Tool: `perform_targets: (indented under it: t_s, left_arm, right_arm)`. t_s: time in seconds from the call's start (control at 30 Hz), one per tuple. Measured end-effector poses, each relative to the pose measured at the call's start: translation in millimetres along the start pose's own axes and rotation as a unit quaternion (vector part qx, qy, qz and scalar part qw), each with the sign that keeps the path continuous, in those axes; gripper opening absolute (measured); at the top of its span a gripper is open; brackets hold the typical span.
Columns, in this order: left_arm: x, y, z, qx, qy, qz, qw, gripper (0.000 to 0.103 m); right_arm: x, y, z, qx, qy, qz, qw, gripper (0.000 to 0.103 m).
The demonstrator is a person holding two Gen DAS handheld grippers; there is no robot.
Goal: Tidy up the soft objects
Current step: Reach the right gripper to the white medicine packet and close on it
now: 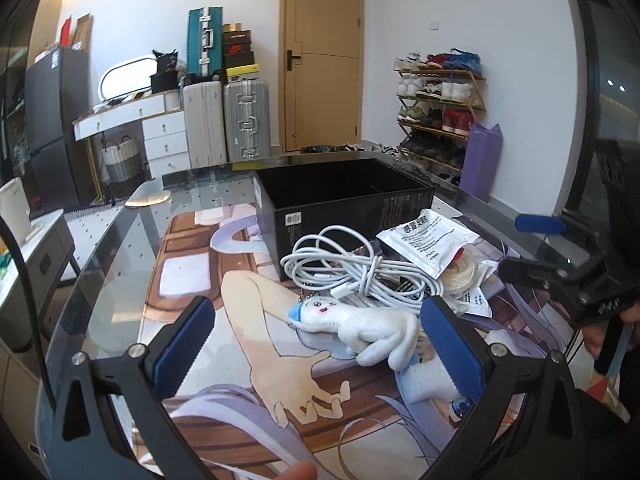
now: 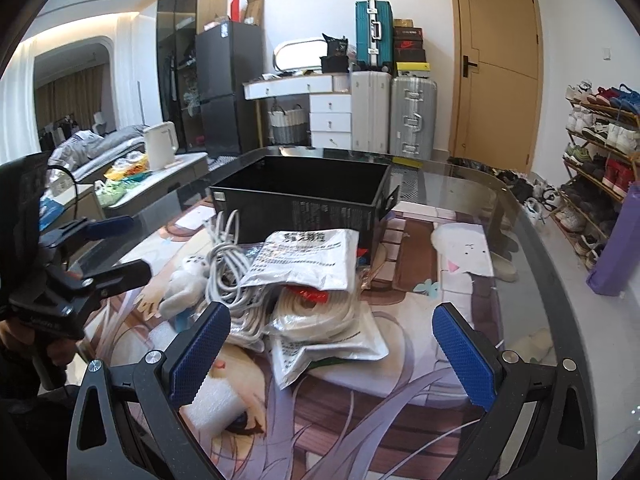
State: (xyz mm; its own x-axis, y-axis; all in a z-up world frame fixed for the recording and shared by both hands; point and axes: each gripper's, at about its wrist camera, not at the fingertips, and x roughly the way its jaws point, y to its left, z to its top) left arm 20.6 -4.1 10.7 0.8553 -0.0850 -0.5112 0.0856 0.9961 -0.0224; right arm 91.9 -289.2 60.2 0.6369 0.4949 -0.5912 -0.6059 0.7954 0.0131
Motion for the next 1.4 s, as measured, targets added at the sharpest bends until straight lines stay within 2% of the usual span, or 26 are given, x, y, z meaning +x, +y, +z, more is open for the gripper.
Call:
perform_targets:
  t_s: [0.17,0.57,0.97,1.13,1.4]
  left_arm:
    - [-0.2,-2.5,8.3,0.018,-0.001,-0.011,0.9998,0.103]
    - [7.1,3.9,26.3,0.02,-0.007,-0.013,0.9997,0.103]
    - [25.4,5.0,11.5,0.037,0.028,-0.023,0.9987,0.103]
    - [26.4,4.5,8.2,0.042,0.03,-0.03,0.9982,0.103]
    - [28.5,10.4,7.1,0.026,0.042,-0.036,0.9982,0.103]
  right_arm:
    - [6.8,1.9,12.6,-0.003,0.015,-0.006,1.0,0.103]
    - [27.7,12.6,33.1,-0.018,0.034,-0.002,0.999,0.103]
    - [62.2,14.7,40.7,-0.012,0.067,-0.005,0.998,0.103]
    - [77.8,14.9,44.9,-0.012,0.084,-0.01,0.996,0.103]
    - [90.7,14.5,46.2,-0.013,0.1,-0.022,0.995,0.103]
